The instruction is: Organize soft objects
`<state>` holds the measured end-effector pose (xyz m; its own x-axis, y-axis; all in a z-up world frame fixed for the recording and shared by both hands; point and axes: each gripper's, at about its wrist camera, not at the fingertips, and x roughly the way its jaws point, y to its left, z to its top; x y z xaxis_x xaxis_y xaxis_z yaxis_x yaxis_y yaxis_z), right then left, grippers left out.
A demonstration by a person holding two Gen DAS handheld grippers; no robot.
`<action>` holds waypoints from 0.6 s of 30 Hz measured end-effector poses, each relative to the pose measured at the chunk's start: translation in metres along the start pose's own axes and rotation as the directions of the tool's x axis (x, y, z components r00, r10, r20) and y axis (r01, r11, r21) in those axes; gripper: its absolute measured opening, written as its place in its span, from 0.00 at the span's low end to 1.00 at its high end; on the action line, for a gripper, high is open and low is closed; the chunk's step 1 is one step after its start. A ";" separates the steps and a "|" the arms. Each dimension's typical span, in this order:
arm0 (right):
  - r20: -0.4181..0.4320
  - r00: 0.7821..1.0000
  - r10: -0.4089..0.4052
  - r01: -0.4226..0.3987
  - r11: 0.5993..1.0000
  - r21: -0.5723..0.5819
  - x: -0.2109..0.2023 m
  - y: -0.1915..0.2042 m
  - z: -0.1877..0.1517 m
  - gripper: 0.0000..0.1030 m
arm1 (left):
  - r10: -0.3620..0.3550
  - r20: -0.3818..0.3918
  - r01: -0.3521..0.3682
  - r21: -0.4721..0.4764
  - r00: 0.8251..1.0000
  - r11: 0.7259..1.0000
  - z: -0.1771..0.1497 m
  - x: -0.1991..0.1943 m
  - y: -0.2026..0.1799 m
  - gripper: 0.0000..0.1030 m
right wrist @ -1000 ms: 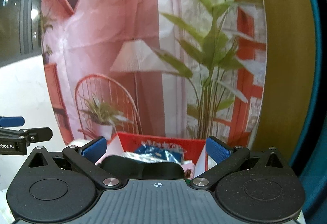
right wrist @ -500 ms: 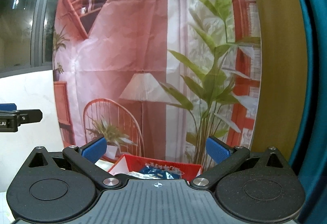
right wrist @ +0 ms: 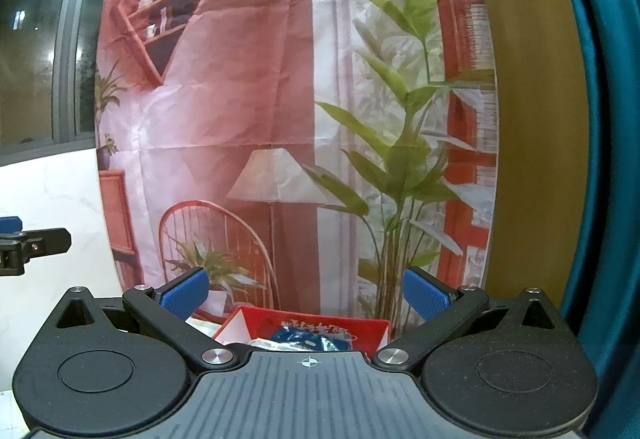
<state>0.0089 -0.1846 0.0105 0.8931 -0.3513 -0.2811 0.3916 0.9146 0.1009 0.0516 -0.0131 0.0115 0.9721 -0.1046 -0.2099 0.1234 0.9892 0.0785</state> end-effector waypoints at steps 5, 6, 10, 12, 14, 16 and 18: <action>0.000 1.000 -0.010 0.010 1.000 0.006 -0.001 -0.004 0.001 1.00 | -0.010 -0.015 0.010 -0.006 1.000 1.000 -0.002 0.003 0.003 1.00; -0.001 1.000 -0.013 0.013 1.000 0.009 -0.001 -0.004 0.001 1.00 | -0.009 -0.015 0.009 -0.007 1.000 1.000 -0.002 0.003 0.003 1.00; -0.001 1.000 -0.019 0.019 1.000 0.014 -0.002 -0.007 0.001 1.00 | -0.011 -0.014 0.010 -0.010 1.000 1.000 -0.002 0.003 0.005 1.00; 0.001 1.000 -0.023 0.023 1.000 0.008 -0.004 -0.006 0.002 1.00 | -0.011 -0.014 0.011 -0.008 1.000 1.000 -0.002 0.004 0.005 1.00; 0.004 1.000 -0.028 0.028 1.000 0.003 -0.005 -0.006 0.003 1.00 | -0.012 -0.015 0.012 -0.009 1.000 1.000 -0.002 0.004 0.005 1.00; 0.004 1.000 -0.030 0.030 1.000 -0.002 -0.005 -0.006 0.005 1.00 | -0.012 -0.017 0.012 -0.012 1.000 1.000 -0.002 0.004 0.005 1.00; 0.007 0.999 -0.035 0.035 0.999 -0.008 -0.006 -0.006 0.006 1.00 | -0.012 -0.019 0.011 -0.015 1.000 1.000 -0.001 0.005 0.005 1.00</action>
<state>0.0029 -0.1889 0.0175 0.8803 -0.3844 -0.2781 0.4207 0.9033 0.0833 0.0573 -0.0083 0.0100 0.9667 -0.1142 -0.2289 0.1315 0.9894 0.0619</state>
